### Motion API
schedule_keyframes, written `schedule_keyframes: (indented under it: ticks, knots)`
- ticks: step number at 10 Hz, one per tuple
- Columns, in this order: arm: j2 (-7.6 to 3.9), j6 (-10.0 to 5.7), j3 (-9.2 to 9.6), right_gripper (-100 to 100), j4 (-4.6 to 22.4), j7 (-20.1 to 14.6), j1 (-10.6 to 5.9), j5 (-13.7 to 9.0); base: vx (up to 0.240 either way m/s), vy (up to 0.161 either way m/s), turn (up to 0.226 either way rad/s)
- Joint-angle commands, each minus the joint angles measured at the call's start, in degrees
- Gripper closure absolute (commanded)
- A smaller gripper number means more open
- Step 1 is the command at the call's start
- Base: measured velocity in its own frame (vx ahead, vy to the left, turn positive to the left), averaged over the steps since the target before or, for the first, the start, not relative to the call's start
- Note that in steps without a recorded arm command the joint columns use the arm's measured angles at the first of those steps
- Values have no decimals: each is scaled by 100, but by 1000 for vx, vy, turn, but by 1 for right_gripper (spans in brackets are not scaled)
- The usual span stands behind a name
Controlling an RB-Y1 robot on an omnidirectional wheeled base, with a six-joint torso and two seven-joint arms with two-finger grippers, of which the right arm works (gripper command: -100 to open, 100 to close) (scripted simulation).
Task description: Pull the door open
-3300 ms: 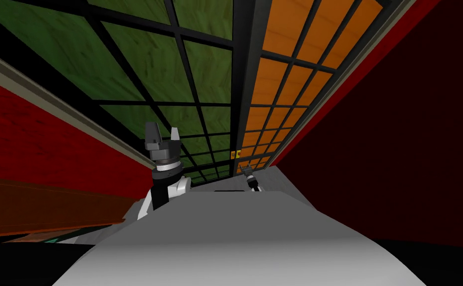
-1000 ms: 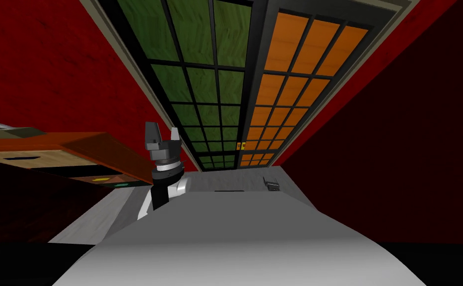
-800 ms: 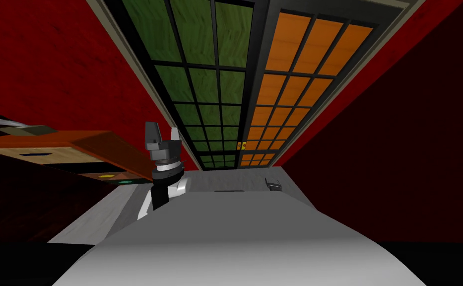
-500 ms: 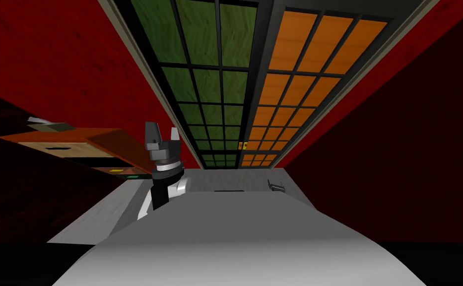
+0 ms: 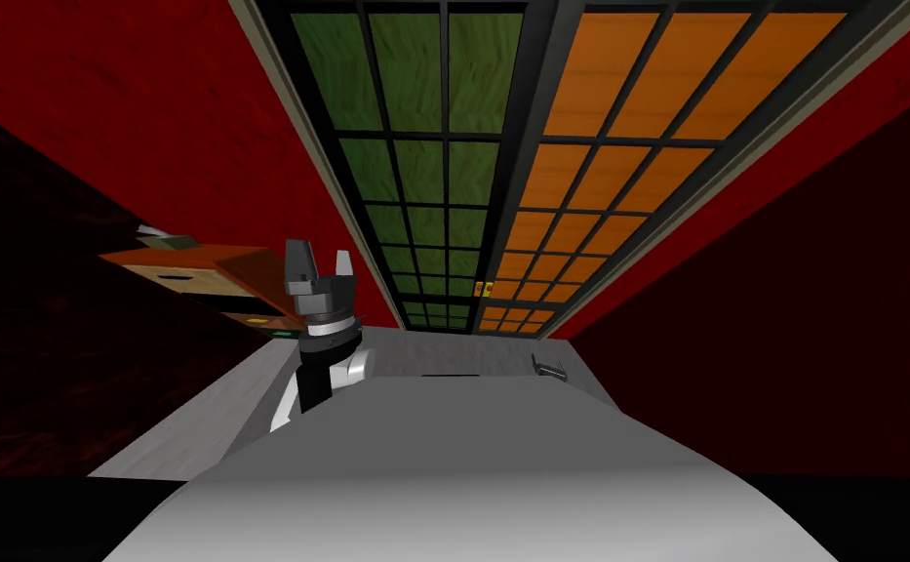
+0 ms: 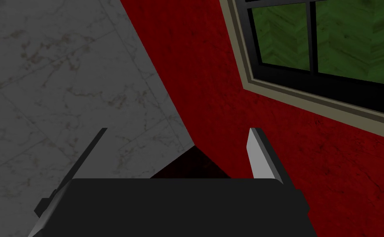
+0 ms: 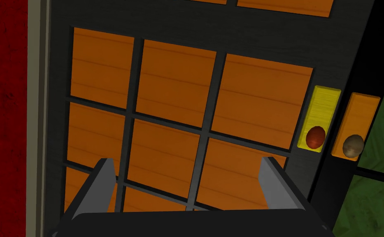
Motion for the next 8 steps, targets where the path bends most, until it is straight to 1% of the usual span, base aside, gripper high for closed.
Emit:
schedule_keyframes:
  ticks: [1, 4, 7, 8]
  knots:
    - [62, -58, -172, -100, 70, 15, -108, 8, 107, -49, 212]
    - [236, -87, -289, -100, 30, 5, -335, 49, 176, -59, 204]
    - [411, -122, -299, -100, -22, -4, -600, 93, 183, -34, 156]
    - [432, -127, -290, -100, -30, -5, -637, 99, 179, -24, 89]
